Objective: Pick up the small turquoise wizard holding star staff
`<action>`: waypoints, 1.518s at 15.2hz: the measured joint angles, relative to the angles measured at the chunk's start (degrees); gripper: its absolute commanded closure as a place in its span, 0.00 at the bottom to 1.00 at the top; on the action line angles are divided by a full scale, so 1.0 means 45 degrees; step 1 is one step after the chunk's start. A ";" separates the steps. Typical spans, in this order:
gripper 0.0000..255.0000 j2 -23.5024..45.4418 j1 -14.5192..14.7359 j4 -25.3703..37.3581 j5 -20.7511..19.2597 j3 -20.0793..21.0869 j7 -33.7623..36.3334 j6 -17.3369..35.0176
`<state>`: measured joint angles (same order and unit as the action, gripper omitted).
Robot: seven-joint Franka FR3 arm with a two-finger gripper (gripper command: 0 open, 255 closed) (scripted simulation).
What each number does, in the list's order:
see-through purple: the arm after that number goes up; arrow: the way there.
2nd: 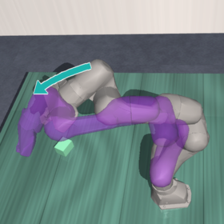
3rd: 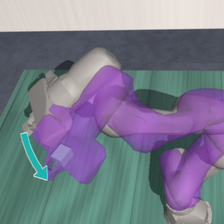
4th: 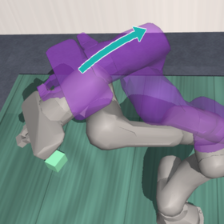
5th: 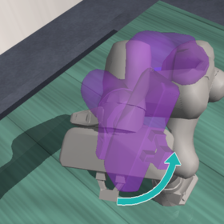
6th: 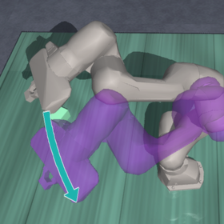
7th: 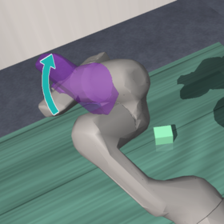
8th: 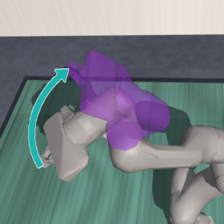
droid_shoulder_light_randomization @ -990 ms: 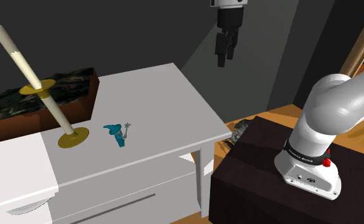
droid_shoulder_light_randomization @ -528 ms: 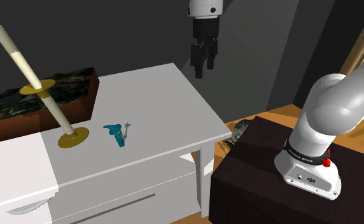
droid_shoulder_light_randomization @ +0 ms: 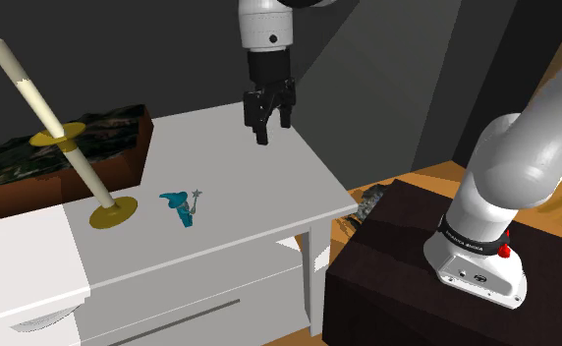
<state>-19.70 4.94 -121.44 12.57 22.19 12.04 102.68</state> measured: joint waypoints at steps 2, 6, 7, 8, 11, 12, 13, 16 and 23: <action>0.00 0.0697 0.0074 0.0535 -0.0104 0.0386 0.0481 0.0199; 0.00 0.2517 0.0327 0.1886 -0.0604 0.1311 0.1781 0.0694; 0.00 0.2955 0.0398 0.2259 -0.0773 0.1493 0.2074 0.0752; 0.00 0.3427 0.0481 0.2673 -0.0975 0.1667 0.2385 0.0784; 0.00 0.5046 0.0874 0.4090 -0.1759 0.2147 0.3420 0.0868; 0.00 0.5618 0.1042 0.4589 -0.2061 0.2257 0.3742 0.0893; 0.00 0.6164 0.1226 0.5047 -0.2350 0.2339 0.4040 0.0913; 0.00 0.7731 0.1917 0.6672 -0.3193 0.2483 0.4890 0.0670; 0.00 0.8375 0.2149 0.6381 -0.3535 0.2432 0.5123 0.1527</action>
<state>17.99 14.61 -92.73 -3.34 33.14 35.09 109.55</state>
